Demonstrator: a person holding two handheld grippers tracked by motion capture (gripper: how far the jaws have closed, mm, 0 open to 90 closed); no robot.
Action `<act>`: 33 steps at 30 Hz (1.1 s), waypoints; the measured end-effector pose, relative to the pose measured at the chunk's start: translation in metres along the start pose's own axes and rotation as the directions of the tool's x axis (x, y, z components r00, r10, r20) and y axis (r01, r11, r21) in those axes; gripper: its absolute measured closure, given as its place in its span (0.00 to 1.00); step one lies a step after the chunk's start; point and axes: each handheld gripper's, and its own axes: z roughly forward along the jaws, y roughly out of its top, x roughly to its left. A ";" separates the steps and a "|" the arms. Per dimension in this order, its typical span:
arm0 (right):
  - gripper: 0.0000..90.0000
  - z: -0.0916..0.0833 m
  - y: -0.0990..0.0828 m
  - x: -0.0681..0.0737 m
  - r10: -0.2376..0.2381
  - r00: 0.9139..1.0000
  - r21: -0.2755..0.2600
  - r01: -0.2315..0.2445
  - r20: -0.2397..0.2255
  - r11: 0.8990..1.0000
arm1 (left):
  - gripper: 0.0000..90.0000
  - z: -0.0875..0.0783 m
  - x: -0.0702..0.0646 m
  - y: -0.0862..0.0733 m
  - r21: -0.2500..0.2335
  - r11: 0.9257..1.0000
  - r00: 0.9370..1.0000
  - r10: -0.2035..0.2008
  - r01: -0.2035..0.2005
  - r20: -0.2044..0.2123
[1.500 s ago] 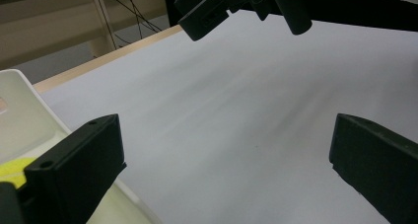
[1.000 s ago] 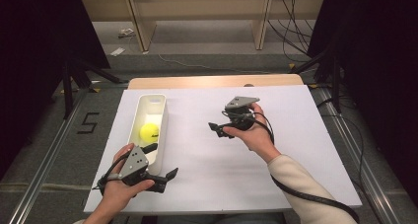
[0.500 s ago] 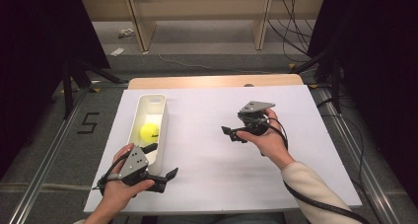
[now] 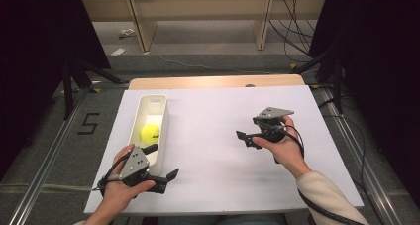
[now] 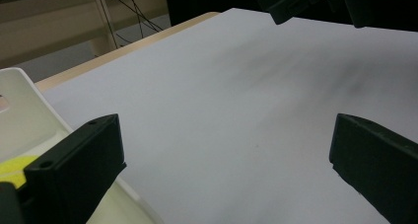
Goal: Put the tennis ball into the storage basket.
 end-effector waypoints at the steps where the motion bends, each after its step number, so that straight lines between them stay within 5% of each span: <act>1: 0.19 -0.002 -0.002 -0.001 0.006 1.000 0.001 -0.006 0.002 1.000 | 0.00 0.000 0.000 0.000 0.000 1.000 1.000 0.000 0.000 0.000; 33: 0.17 -0.052 -0.042 -0.017 0.034 0.999 -0.054 -0.032 0.026 0.998 | 0.00 -0.001 0.000 0.001 -0.002 1.000 1.000 0.003 -0.003 -0.002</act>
